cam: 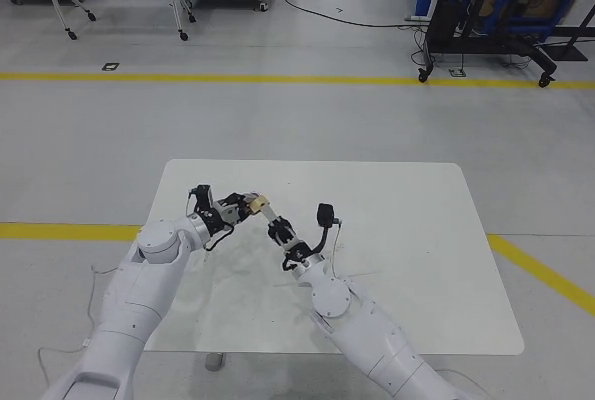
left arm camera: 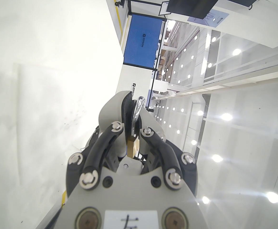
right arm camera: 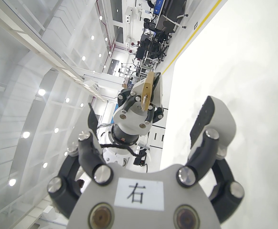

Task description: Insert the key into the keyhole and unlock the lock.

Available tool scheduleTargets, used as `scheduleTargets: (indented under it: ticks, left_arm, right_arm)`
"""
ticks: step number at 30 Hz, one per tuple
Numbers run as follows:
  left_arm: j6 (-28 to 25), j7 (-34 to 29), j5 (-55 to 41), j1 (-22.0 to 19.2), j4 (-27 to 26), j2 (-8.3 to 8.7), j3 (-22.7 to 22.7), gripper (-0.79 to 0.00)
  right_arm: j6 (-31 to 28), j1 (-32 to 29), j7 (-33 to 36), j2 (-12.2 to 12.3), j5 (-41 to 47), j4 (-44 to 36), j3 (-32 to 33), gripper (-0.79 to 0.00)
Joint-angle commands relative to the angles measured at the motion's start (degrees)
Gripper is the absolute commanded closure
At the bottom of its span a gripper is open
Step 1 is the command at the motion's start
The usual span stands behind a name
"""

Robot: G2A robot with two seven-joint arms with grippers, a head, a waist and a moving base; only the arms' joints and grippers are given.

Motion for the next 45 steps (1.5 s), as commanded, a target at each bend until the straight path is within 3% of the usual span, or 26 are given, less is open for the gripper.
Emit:
scheduleTargets:
  ticks: [1, 5, 7, 13, 17, 22, 27, 30, 32, 35, 41, 45]
  left_arm:
    - [-0.5, 0.0, 0.0, 0.1, -0.2, 0.02, -0.1, 0.000]
    - [-2.2, -0.1, -0.1, 0.4, -0.6, 0.05, -0.3, 0.000]
    - [-3.4, -0.6, -0.1, 0.6, -1.0, 0.10, -0.5, 0.000]
    - [-4.1, -1.4, 0.4, 0.5, -1.0, 0.18, -0.5, 0.000]
    - [-4.6, -1.7, 0.3, 0.5, -0.9, 0.19, -0.5, 0.000]
    - [-5.2, -2.2, 0.5, 0.6, -1.0, 0.23, -0.6, 0.000]
    - [-5.4, -3.3, 0.9, 0.4, -1.0, 0.28, -0.4, 0.000]
    - [-5.6, -3.6, 1.0, 0.3, -0.8, 0.29, -0.3, 0.000]
    - [-5.8, -3.8, 1.1, 0.2, -0.8, 0.29, -0.2, 0.000]
    - [-6.4, -4.5, 1.2, 0.0, -0.6, 0.29, -0.1, 0.000]
    - [-7.2, -5.4, 1.5, -0.5, -0.1, 0.28, 0.2, 0.000]
    - [-8.3, -5.8, 1.9, -0.7, 0.1, 0.26, 0.4, 0.000]
  right_arm:
    - [-2.6, -1.2, 4.6, 0.2, 5.8, -1.3, 1.2, -0.785]
    - [-5.2, -2.6, 15.9, 0.6, 19.4, -1.9, 4.7, -0.785]
    - [-5.1, -2.6, 19.8, 0.8, 24.0, -1.3, 6.3, -0.668]
    - [-4.0, -1.9, 23.1, 0.7, 27.9, 0.7, 6.7, -0.280]
    - [-3.6, -1.0, 23.1, 0.3, 29.9, 2.4, 6.5, -0.160]
    - [-3.1, -0.1, 23.0, -0.1, 31.6, 4.1, 6.5, -0.145]
    - [-3.8, 0.3, 23.4, -0.3, 32.3, 5.0, 6.4, -0.197]
    - [-4.2, 0.4, 23.5, -0.4, 32.3, 4.9, 6.5, -0.185]
    - [-4.2, 0.3, 23.3, -0.4, 32.4, 4.9, 6.5, -0.139]
    - [-3.9, 0.2, 23.9, -0.6, 33.7, 4.7, 6.6, 0.000]
    - [-2.1, 0.4, 26.2, -0.7, 36.9, 4.8, 7.1, 0.000]
    - [0.8, 0.7, 30.2, -1.0, 43.5, 5.5, 7.8, 0.000]
